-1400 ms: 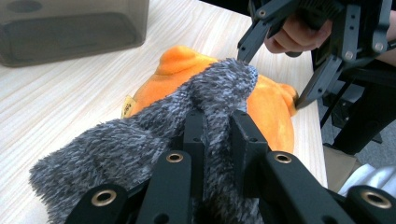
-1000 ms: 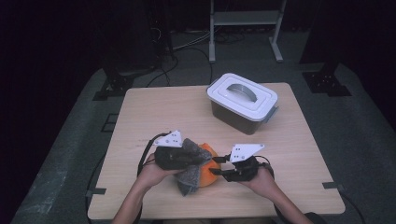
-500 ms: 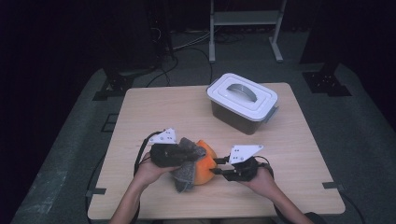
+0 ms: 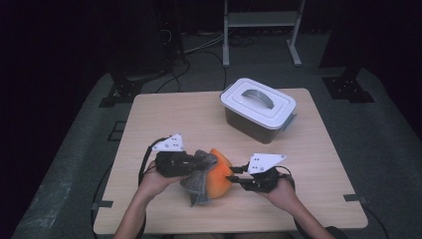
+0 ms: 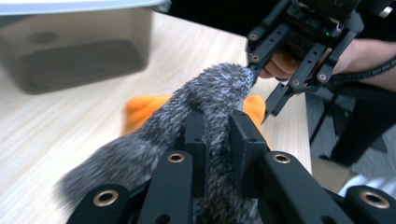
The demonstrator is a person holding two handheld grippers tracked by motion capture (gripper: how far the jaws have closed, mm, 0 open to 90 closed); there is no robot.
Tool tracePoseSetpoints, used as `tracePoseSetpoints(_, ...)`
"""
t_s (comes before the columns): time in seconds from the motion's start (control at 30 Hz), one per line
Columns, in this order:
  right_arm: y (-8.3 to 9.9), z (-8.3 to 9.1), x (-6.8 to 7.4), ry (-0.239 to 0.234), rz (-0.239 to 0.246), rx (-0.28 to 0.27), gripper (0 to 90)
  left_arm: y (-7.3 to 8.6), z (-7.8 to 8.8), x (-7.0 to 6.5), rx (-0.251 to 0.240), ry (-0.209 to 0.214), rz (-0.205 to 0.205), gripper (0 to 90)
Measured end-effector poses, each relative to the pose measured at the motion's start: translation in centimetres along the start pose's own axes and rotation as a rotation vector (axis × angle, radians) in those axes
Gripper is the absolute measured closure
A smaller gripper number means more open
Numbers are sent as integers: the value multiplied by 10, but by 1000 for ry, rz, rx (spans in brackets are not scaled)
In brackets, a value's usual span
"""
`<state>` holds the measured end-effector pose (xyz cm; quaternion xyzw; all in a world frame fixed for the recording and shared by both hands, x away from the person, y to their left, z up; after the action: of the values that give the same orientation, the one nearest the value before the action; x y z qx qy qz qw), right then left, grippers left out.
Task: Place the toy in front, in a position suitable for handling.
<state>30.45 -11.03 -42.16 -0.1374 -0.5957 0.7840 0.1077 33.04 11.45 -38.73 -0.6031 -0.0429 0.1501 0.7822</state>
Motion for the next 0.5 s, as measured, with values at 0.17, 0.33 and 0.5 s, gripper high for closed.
tracePoseSetpoints(0.17,1,-7,11,-33,31,30,716,5,-7,-1,11,7,12,790)
tracePoseSetpoints(0.33,3,-7,8,-37,23,28,720,10,-5,3,54,-8,-1,794)
tracePoseSetpoints(0.5,5,-7,6,-37,19,31,719,16,-1,11,61,-2,23,795)
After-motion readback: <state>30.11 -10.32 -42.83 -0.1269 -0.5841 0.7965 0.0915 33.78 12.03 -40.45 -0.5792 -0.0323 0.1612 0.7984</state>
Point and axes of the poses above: each handheld gripper's, and its own axes: z roughly backward along the jaws, y roughly out of its underside, x roughly to its left, the point moved 3 cm from there along -z, roughly forward along the jaws, and after that the axes turned 14 degrees about -x, right-handed, at the moved point
